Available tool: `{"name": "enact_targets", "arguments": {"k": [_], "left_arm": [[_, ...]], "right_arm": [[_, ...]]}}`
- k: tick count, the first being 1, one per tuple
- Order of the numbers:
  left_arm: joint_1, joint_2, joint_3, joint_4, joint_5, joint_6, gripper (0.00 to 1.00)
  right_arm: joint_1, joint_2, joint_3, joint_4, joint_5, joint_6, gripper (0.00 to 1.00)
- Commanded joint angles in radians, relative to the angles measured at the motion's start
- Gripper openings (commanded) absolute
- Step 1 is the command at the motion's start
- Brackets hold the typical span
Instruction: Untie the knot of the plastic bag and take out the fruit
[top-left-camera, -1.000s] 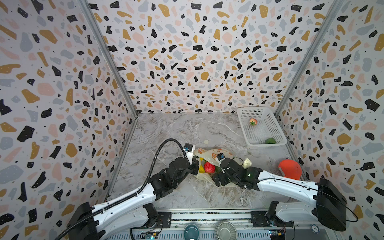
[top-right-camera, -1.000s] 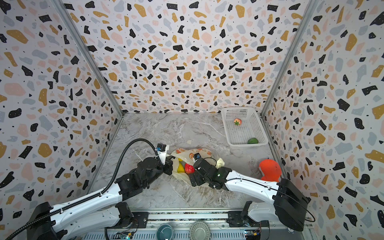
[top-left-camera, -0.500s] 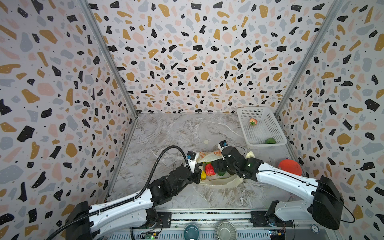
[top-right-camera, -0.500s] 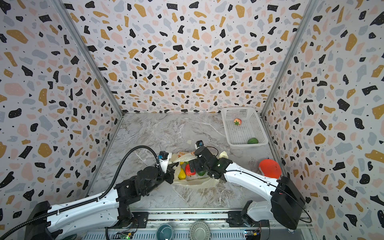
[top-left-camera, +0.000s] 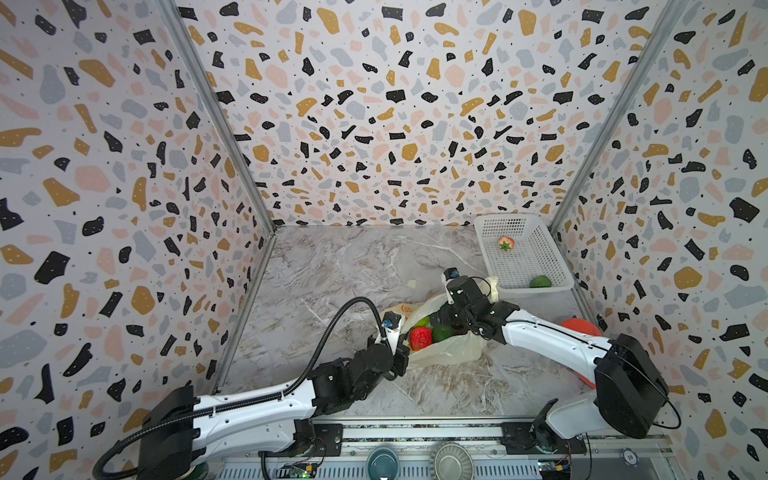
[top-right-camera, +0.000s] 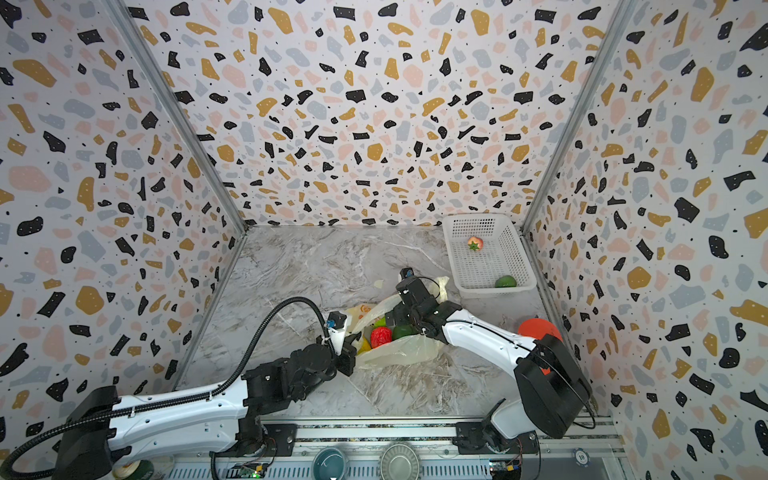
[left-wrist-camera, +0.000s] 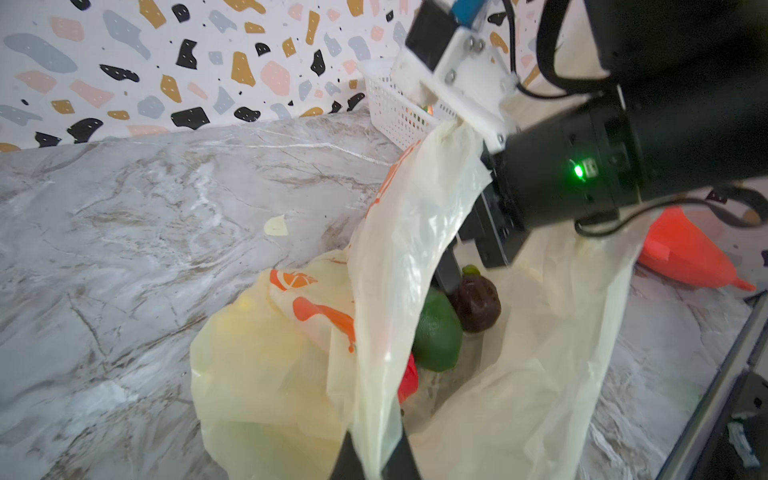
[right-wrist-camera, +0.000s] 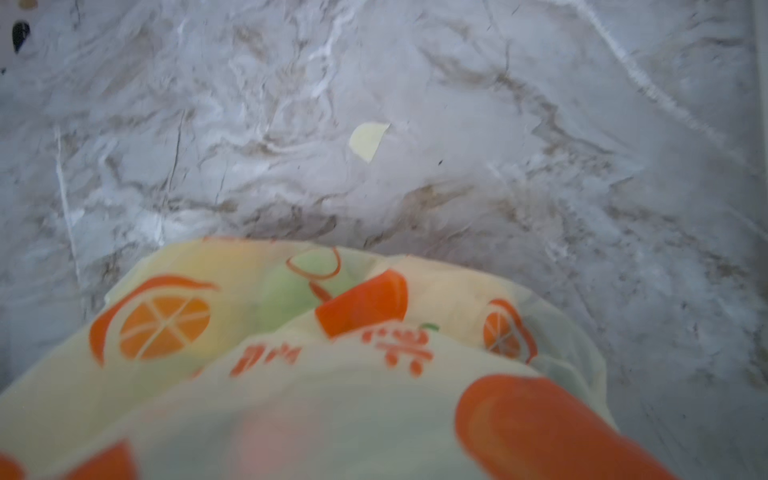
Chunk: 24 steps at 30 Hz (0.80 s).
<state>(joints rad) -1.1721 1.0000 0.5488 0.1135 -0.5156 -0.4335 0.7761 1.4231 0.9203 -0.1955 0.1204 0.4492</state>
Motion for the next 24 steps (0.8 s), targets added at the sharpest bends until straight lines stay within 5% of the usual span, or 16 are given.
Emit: {"name": "enact_targets", "arguments": {"k": [1, 24], "left_arm": [[0.011, 0.049, 0.104, -0.017, -0.05, -0.024, 0.0], [0.123, 0.048, 0.181, -0.045, 0.052, -0.061, 0.0]], "right_arm": [[0.058, -0.114, -0.023, -0.114, 0.01, -0.045, 0.99], [0.383, -0.332, -0.15, -0.2, 0.257, -0.114, 0.98]]}}
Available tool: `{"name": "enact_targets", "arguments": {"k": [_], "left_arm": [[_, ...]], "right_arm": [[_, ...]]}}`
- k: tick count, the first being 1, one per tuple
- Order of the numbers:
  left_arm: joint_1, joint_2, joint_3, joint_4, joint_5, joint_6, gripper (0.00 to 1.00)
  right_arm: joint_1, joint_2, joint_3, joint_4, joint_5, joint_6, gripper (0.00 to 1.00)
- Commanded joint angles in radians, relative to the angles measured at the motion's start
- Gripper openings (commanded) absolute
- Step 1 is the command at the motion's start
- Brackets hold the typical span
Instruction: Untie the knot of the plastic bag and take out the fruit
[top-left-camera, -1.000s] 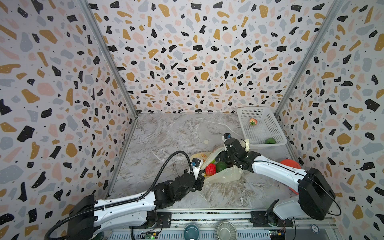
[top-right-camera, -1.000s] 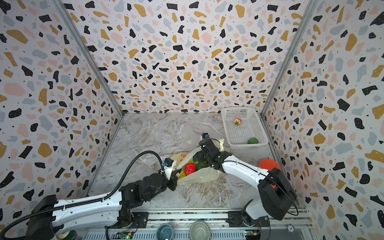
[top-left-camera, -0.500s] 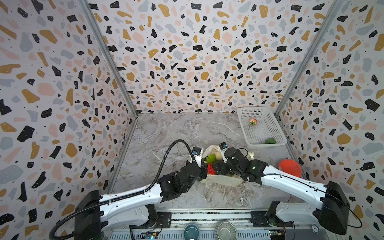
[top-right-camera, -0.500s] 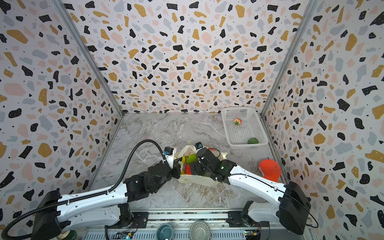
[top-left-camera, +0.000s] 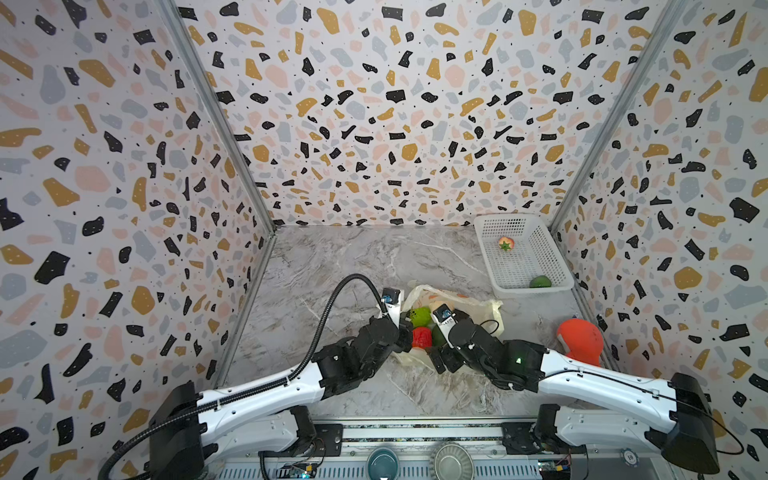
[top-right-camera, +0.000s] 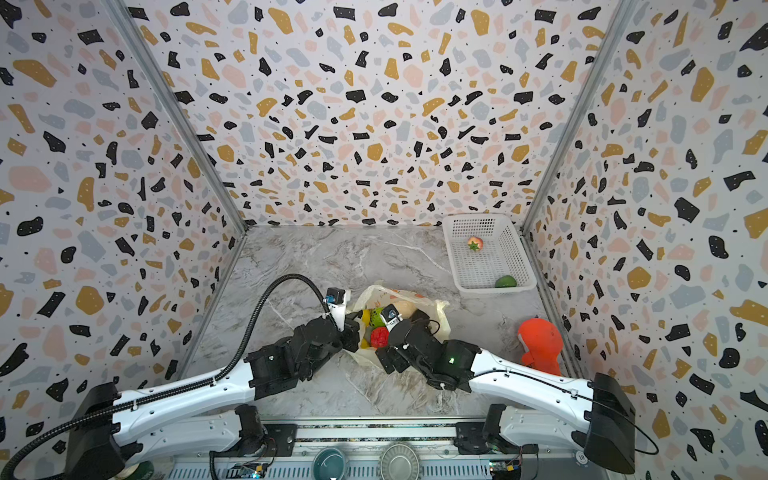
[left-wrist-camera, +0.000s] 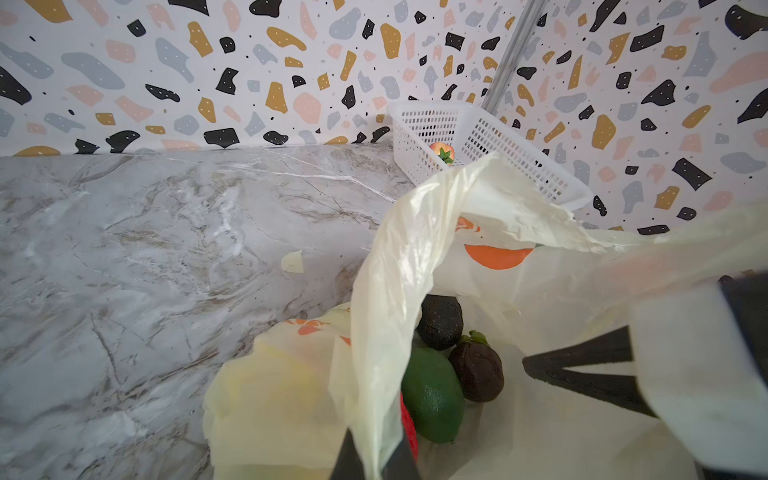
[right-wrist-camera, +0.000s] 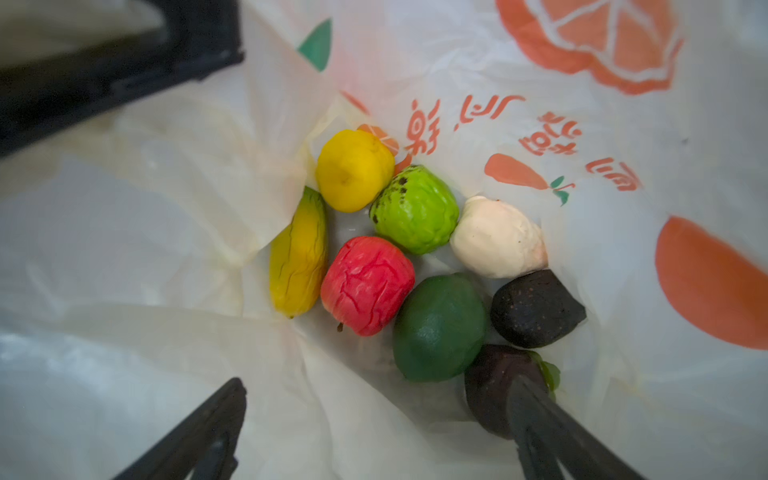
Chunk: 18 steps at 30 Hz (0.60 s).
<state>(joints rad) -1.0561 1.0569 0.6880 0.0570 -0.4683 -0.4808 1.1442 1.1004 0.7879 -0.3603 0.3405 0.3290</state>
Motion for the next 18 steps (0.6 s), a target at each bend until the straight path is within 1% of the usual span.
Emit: {"name": "enact_targets", "arguments": {"k": [1, 4, 7, 12, 15, 16, 18], "left_arm": [[0.008, -0.01, 0.043, 0.012, 0.003, -0.016, 0.0], [0.01, -0.015, 0.044, 0.013, -0.006, -0.025, 0.0], [0.011, -0.021, 0.036, 0.023, -0.018, -0.033, 0.0], [0.011, -0.028, 0.037, 0.048, -0.007, -0.024, 0.0], [0.011, -0.031, 0.033, 0.052, 0.026, -0.003, 0.0], [0.01, -0.034, 0.03, 0.049, 0.037, 0.009, 0.0], [0.01, -0.054, 0.004, 0.047, 0.048, 0.009, 0.0]], "right_arm": [[0.023, -0.003, -0.023, -0.035, 0.036, 0.012, 0.95], [0.043, 0.02, -0.037, -0.03, 0.038, 0.022, 0.9], [0.048, 0.065, -0.05, -0.029, 0.024, 0.029, 0.88], [0.048, 0.137, -0.058, -0.042, -0.007, 0.045, 0.87], [0.045, 0.172, -0.011, -0.07, -0.013, 0.046, 0.9], [0.036, 0.17, 0.008, -0.07, -0.029, 0.049, 0.91], [-0.022, 0.159, 0.034, -0.055, -0.13, 0.056, 0.92]]}}
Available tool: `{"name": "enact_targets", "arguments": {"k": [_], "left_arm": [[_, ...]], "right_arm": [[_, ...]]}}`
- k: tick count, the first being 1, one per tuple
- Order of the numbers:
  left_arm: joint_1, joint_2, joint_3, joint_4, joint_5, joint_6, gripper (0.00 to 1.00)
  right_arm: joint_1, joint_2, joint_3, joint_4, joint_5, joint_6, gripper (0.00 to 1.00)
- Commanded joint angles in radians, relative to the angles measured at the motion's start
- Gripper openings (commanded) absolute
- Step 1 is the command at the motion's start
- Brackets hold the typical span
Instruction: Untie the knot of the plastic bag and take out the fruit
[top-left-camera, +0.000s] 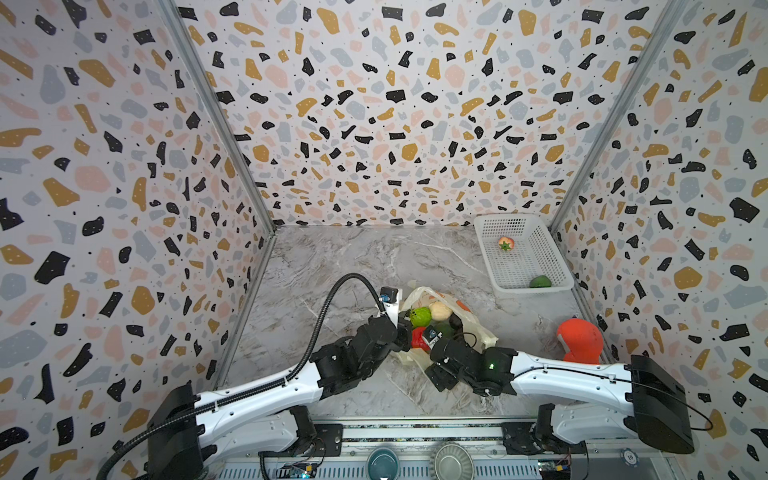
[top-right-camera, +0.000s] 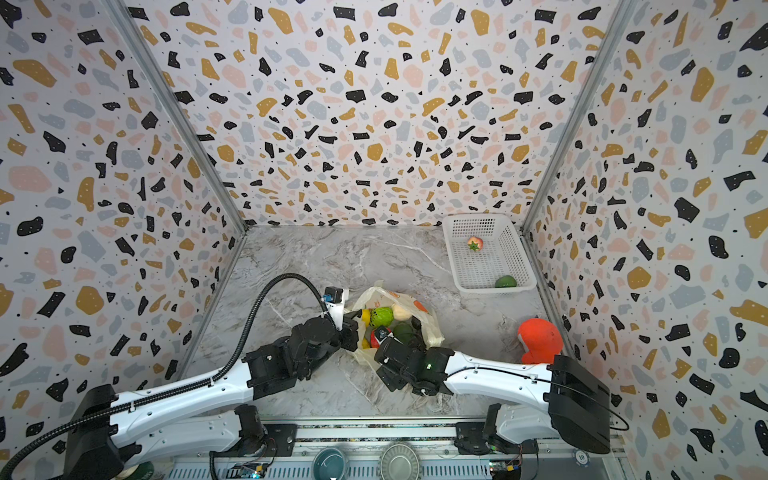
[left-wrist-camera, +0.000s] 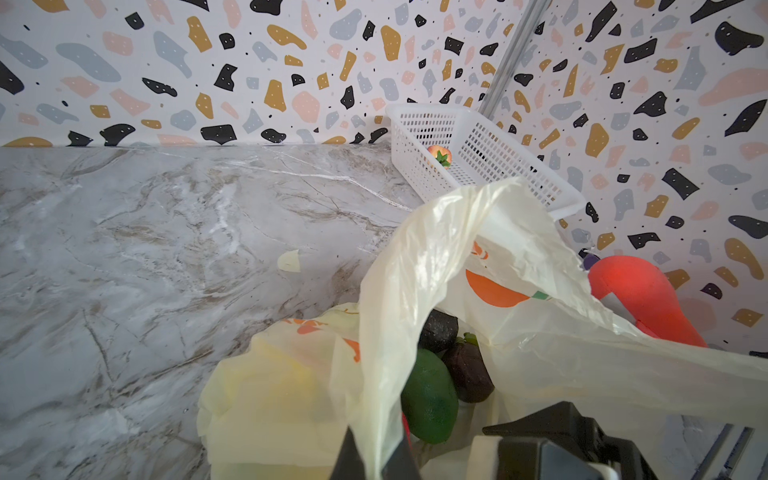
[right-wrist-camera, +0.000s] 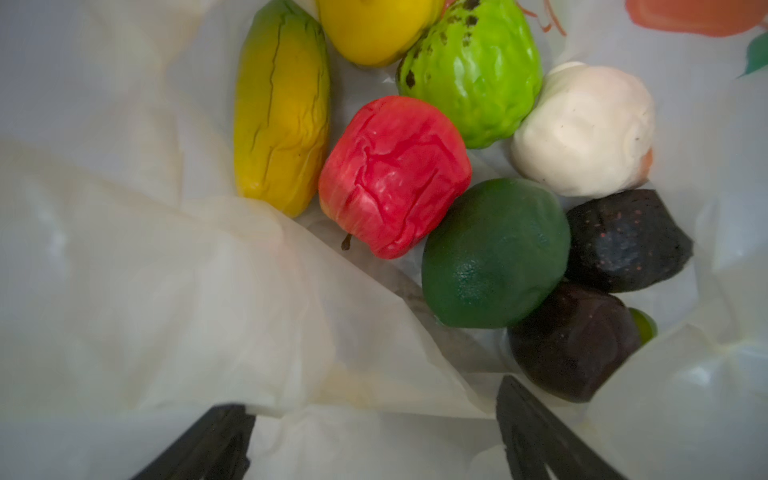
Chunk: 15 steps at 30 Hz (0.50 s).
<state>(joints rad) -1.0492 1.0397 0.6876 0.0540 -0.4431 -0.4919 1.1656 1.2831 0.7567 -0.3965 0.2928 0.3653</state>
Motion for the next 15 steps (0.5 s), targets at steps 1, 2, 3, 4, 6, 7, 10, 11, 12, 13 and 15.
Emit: {"name": "enact_targets", "arguments": {"k": [1, 2, 3, 4, 6, 7, 10, 11, 12, 13, 15], "left_arm": [[0.003, -0.054, -0.015, 0.057, 0.031, 0.024, 0.0], [0.003, -0.075, -0.037, 0.067, 0.034, 0.024, 0.0], [0.003, -0.091, -0.053, 0.073, 0.039, 0.027, 0.0], [0.003, -0.105, -0.067, 0.074, 0.044, 0.031, 0.0], [0.001, -0.119, -0.084, 0.077, 0.055, 0.044, 0.0], [0.002, -0.122, -0.09, 0.081, 0.062, 0.048, 0.0], [-0.001, -0.118, -0.105, 0.1, 0.076, 0.054, 0.0], [-0.002, -0.114, -0.105, 0.104, 0.075, 0.055, 0.0], [-0.003, -0.112, -0.103, 0.107, 0.075, 0.057, 0.0], [-0.005, -0.108, -0.1, 0.109, 0.077, 0.057, 0.0], [-0.006, -0.106, -0.097, 0.111, 0.071, 0.056, 0.0]], "right_arm": [[-0.089, -0.032, 0.075, -0.011, -0.157, 0.025, 0.92], [-0.135, -0.033, 0.091, -0.01, -0.234, 0.037, 0.93], [-0.171, -0.032, 0.107, -0.016, -0.3, 0.045, 0.93], [-0.206, -0.028, 0.131, -0.028, -0.365, 0.052, 0.93], [-0.241, -0.008, 0.18, -0.057, -0.426, 0.054, 0.92], [-0.253, 0.01, 0.204, -0.073, -0.45, 0.05, 0.91], [-0.274, 0.071, 0.266, -0.11, -0.502, 0.044, 0.88], [-0.274, 0.085, 0.287, -0.123, -0.505, 0.044, 0.87], [-0.274, 0.097, 0.307, -0.132, -0.504, 0.046, 0.85], [-0.274, 0.106, 0.323, -0.135, -0.5, 0.05, 0.85], [-0.274, 0.12, 0.344, -0.151, -0.465, 0.056, 0.85]]}}
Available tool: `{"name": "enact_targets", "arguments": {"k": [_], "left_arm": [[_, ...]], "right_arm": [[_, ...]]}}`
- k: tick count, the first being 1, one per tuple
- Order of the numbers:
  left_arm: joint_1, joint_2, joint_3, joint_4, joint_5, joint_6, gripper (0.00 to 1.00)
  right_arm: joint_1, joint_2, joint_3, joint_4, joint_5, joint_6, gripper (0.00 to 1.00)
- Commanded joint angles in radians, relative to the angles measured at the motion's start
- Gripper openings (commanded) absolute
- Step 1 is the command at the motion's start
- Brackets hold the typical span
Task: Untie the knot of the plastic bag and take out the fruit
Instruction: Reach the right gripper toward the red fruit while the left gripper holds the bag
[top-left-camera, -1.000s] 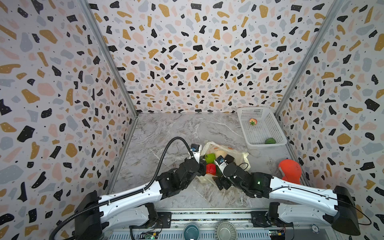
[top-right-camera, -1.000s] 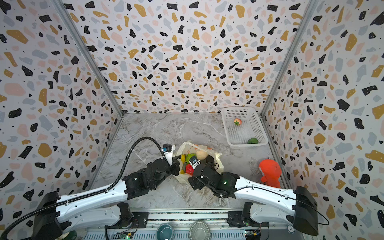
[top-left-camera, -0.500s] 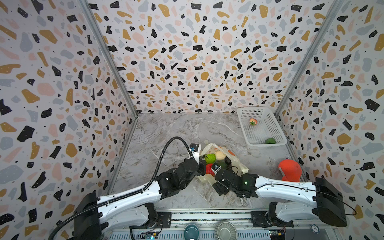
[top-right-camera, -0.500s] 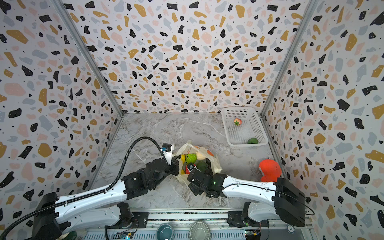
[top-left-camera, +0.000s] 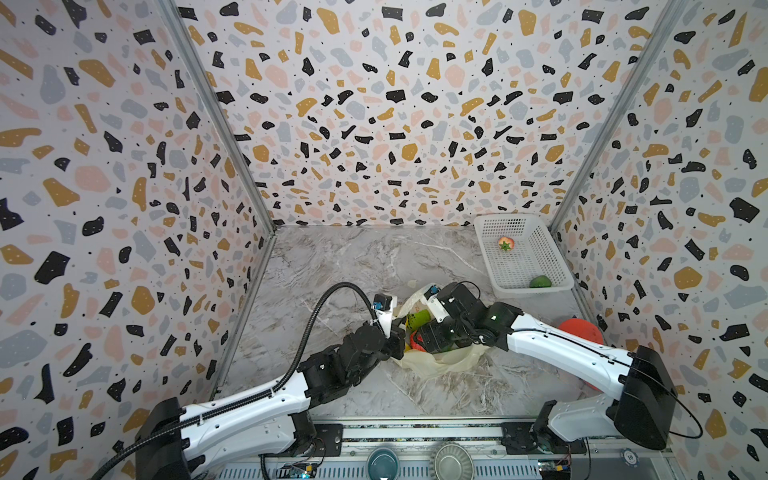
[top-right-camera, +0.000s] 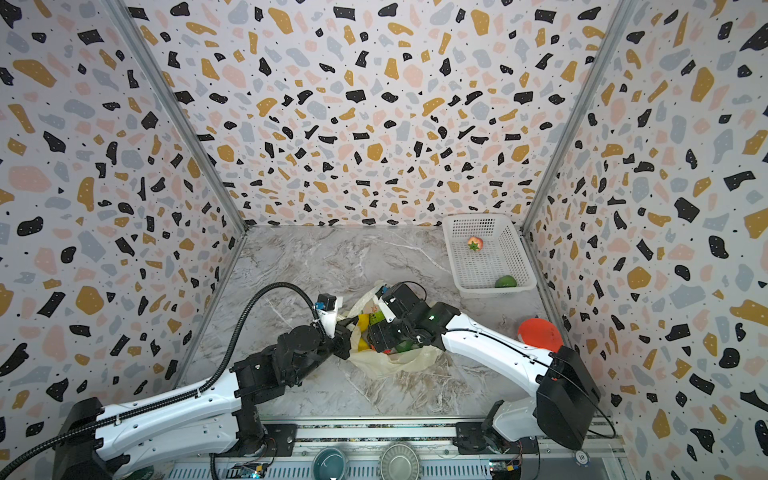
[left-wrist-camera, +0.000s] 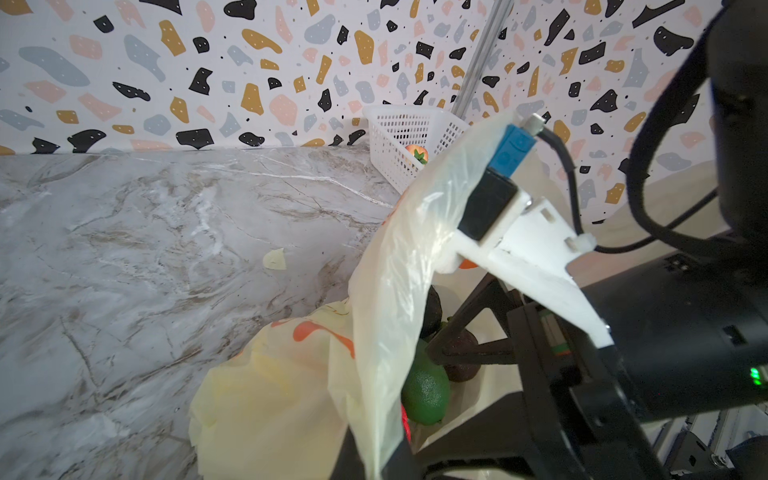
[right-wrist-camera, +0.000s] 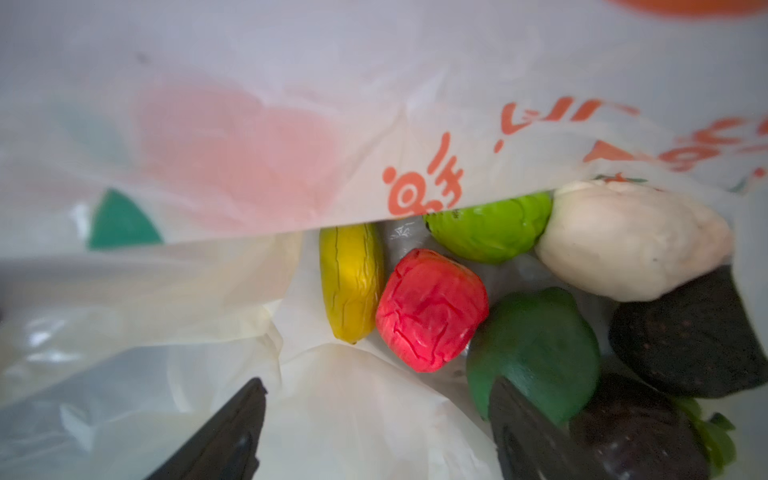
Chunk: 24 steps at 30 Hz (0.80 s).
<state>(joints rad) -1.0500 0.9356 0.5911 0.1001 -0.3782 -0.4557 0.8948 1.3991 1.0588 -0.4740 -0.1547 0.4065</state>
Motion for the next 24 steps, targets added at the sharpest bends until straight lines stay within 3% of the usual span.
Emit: {"name": "enact_targets", "arguments": {"k": [1, 6, 11, 17, 24], "left_arm": [[-0.006, -0.004, -0.001, 0.067, 0.001, 0.019, 0.0], [-0.005, -0.034, -0.004, 0.075, -0.053, 0.014, 0.0], [-0.005, -0.01, 0.02, 0.079, -0.038, 0.001, 0.0], [-0.005, -0.014, 0.023, 0.097, -0.002, -0.015, 0.0], [-0.03, -0.049, 0.001, -0.064, -0.004, -0.019, 0.0]], "right_arm": [[-0.005, 0.011, 0.04, -0.075, 0.0, 0.019, 0.84], [0.014, -0.023, -0.084, -0.023, 0.063, 0.04, 0.81], [0.144, -0.127, -0.227, -0.028, 0.223, 0.097, 0.81], [0.186, -0.134, -0.296, -0.06, 0.228, 0.106, 0.82], [0.175, -0.075, -0.201, -0.066, 0.2, 0.069, 0.92]]}}
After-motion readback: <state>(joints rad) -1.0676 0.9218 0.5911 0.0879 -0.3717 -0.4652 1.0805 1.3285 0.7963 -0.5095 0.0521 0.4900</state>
